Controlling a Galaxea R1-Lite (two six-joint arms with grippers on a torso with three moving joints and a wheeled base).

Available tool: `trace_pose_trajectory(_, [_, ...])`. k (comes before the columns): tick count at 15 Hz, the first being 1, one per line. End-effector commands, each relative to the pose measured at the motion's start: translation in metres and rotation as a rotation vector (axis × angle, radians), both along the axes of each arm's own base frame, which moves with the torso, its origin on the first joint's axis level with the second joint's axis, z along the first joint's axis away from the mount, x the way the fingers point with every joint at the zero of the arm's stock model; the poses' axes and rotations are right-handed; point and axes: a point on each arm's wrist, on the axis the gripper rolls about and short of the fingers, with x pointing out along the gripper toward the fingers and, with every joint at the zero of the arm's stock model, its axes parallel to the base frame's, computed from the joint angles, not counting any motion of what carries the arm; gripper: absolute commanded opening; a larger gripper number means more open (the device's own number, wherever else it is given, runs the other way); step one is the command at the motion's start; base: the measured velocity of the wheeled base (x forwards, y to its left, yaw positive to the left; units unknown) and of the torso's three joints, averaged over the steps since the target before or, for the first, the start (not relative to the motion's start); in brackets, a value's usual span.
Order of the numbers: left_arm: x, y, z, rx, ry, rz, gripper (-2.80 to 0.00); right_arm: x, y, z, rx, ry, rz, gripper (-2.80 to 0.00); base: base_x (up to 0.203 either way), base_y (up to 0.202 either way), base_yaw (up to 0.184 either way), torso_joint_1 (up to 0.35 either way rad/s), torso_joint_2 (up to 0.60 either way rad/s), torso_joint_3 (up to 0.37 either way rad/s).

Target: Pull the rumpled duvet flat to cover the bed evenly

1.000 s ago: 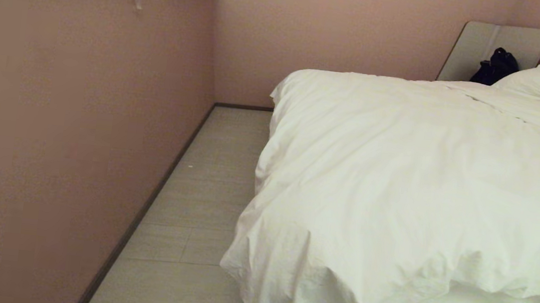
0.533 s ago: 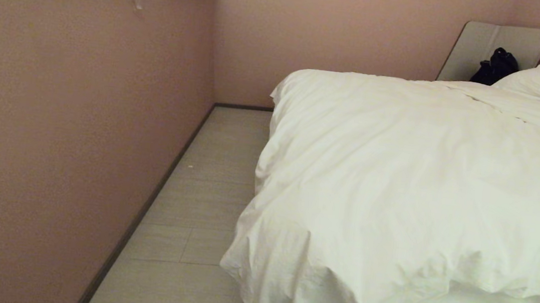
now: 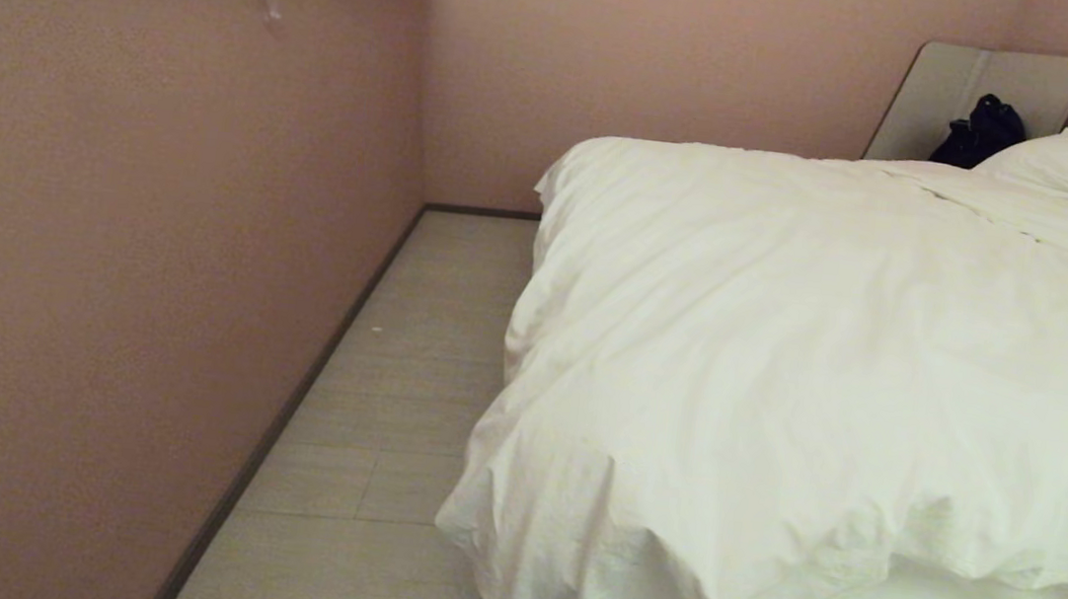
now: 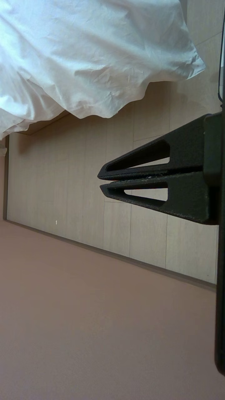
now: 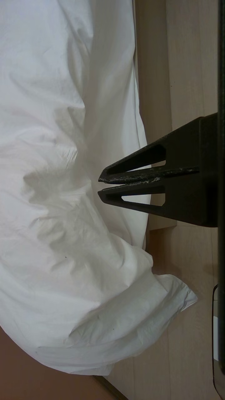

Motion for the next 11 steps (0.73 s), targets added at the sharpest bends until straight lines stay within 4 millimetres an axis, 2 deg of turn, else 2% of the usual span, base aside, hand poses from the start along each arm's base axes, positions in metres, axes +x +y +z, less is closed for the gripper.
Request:
trace_pose_trajectory(1, [0.0,0.0,0.0,0.0,0.0,0.001,-2.8,0.0001,0.0,0.0,-0.001,0.001,0.0,-2.8,0.0,0.0,0.0,0.0,0.0,0.0])
trace_pose_trajectory(11, [0.0001,0.0,0.0,0.0,0.001,0.001,-2.8,0.0001,0.0,0.0,-0.001,0.001,0.0,-2.8,0.0,0.0,0.0,0.0,0.0,0.0])
